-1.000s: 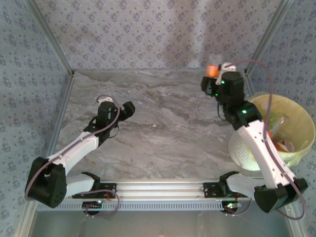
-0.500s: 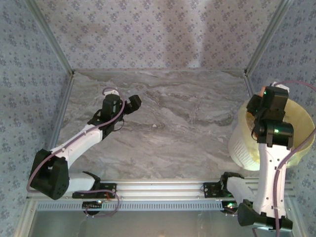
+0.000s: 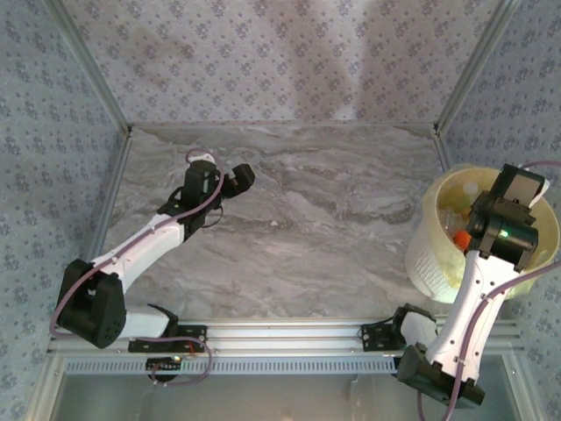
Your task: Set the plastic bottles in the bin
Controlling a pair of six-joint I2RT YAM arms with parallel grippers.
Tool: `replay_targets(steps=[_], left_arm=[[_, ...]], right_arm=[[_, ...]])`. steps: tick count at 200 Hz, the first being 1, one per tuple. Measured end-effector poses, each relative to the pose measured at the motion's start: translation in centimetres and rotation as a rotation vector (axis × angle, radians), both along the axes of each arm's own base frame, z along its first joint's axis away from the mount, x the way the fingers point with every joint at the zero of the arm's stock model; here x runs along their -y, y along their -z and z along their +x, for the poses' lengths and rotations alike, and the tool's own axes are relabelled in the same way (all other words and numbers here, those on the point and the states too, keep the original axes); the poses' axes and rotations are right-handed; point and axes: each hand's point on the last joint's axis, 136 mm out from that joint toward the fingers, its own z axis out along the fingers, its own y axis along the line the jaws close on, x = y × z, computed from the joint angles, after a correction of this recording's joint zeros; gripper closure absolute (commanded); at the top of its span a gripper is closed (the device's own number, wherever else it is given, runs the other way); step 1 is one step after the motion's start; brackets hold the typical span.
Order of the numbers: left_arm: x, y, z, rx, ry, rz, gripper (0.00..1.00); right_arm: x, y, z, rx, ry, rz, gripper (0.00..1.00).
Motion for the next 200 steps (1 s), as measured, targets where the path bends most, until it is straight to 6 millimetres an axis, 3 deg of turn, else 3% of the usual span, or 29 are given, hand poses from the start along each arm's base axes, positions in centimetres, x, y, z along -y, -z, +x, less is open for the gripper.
replay_targets(steps=[30, 55, 76, 147, 174, 200], left_arm=[[0.0, 0.1, -0.1, -0.006, 0.005, 0.002, 0.02], [0.1, 0.2, -0.2, -0.009, 0.009, 0.002, 0.02], [0.3, 0.2, -0.2, -0.011, 0.013, 0.003, 0.02], [0.3, 0.2, -0.2, -0.011, 0.012, 0.004, 0.02], [0.1, 0.2, -0.2, -0.006, 0.008, 0.014, 0.02], [-0.4, 0.2, -0.4, -0.003, -0.003, 0.042, 0.02]], right_arm=[[0.5, 0.7, -0.3, -0.048, 0.004, 0.0, 0.48], [0.7, 0.8, -0.4, -0.065, 0.006, -0.01, 0.25], [0.8, 0.8, -0.5, -0.078, 0.006, -0.022, 0.14], [-0.2, 0.5, 0.4, -0.029, -0.04, 0.018, 0.05], [-2.4, -0.5, 1.7, 0.066, -0.133, 0.056, 0.02], [-5.3, -3.2, 3.3, 0.237, -0.261, 0.073, 0.0]])
